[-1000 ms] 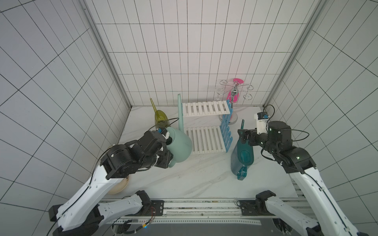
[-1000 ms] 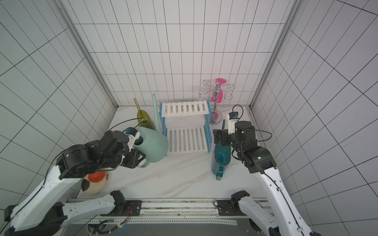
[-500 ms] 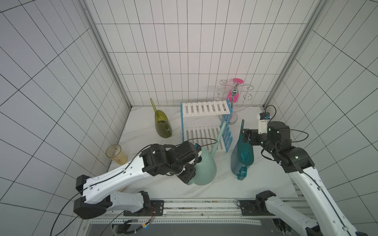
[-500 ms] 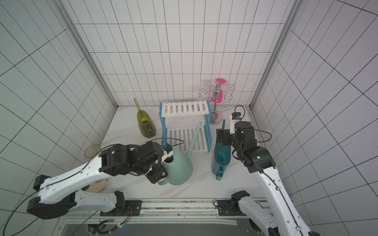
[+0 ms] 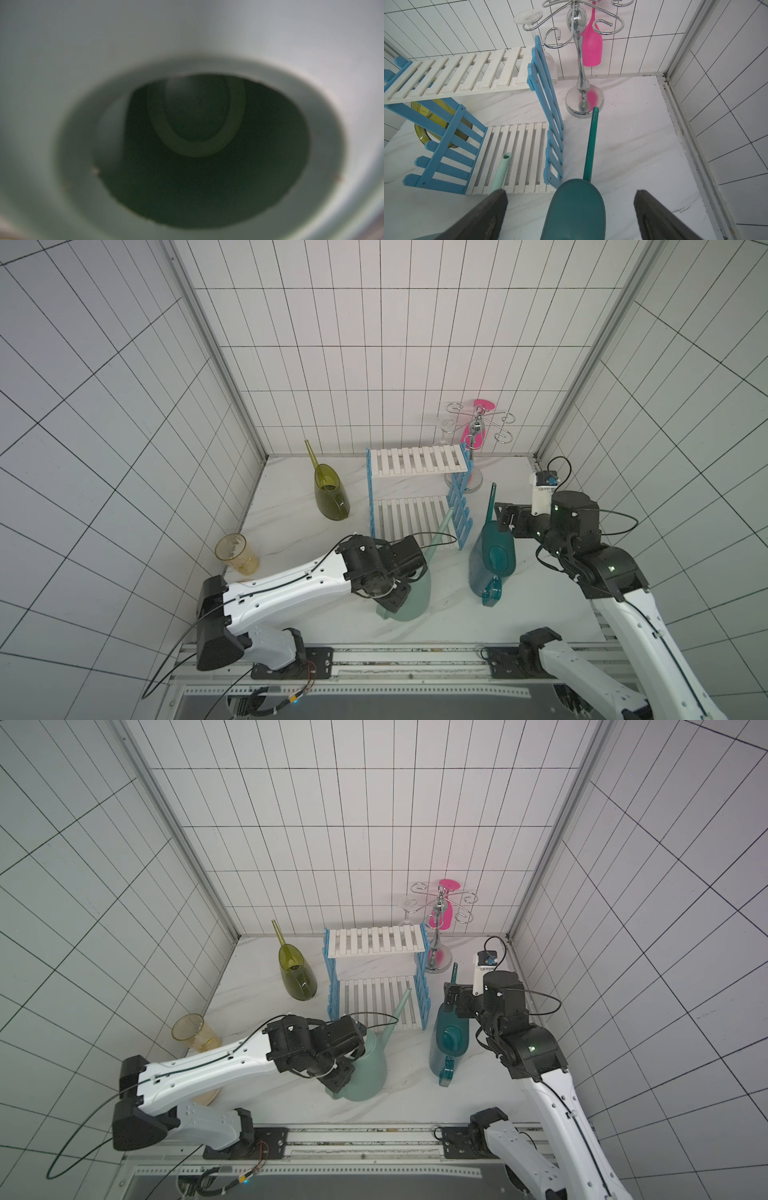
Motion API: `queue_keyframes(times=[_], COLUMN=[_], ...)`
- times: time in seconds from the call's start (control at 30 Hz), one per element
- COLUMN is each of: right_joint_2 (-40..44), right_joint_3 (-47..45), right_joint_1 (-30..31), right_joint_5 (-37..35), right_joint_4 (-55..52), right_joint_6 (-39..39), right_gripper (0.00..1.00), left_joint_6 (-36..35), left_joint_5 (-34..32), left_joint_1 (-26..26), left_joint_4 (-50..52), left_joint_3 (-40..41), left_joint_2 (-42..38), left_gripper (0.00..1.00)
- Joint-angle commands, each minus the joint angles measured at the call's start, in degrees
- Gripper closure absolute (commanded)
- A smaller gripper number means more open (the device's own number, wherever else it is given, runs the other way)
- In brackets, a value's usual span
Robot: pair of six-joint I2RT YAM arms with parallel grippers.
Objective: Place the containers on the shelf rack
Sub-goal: 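Place the container on the shelf.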
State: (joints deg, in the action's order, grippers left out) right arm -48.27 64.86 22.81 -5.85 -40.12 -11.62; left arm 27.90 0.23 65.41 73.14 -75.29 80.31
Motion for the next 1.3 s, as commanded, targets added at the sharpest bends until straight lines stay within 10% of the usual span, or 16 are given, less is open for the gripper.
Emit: queue_keyframes(times=[0.0, 0.5, 0.8, 1.27], right_joint_2=[1.2, 5.0, 0.5, 2.7], right_joint_3=[0.5, -0.5, 2.2, -1.3], right_joint_1=[-0.7, -0.7, 1.1, 1.6], right_joint_5=[-0.6, -0.8, 26.2, 27.4], right_joint_4=[-0.7, -1.4, -10.1, -8.9], right_joint_6=[-0.2, -0.6, 3.6, 4.7], right_gripper=[0.01, 0.01, 0.01, 0.01], left_joint_6=[1.9, 2.3, 5.6, 4.1], left_joint_5=[-3.4, -3.6, -6.8, -9.8], left_joint_1=[-1.3, -4.5, -7.4, -11.1], left_joint_4=[-6.0, -6.3, -8.3, -9.5], left_joint_3=[-1.3, -5.3, -5.8, -8.2], left_joint_2=[1.3, 5.7, 5.3, 8.4], left_gripper=[1.0, 1.0, 1.0, 1.0])
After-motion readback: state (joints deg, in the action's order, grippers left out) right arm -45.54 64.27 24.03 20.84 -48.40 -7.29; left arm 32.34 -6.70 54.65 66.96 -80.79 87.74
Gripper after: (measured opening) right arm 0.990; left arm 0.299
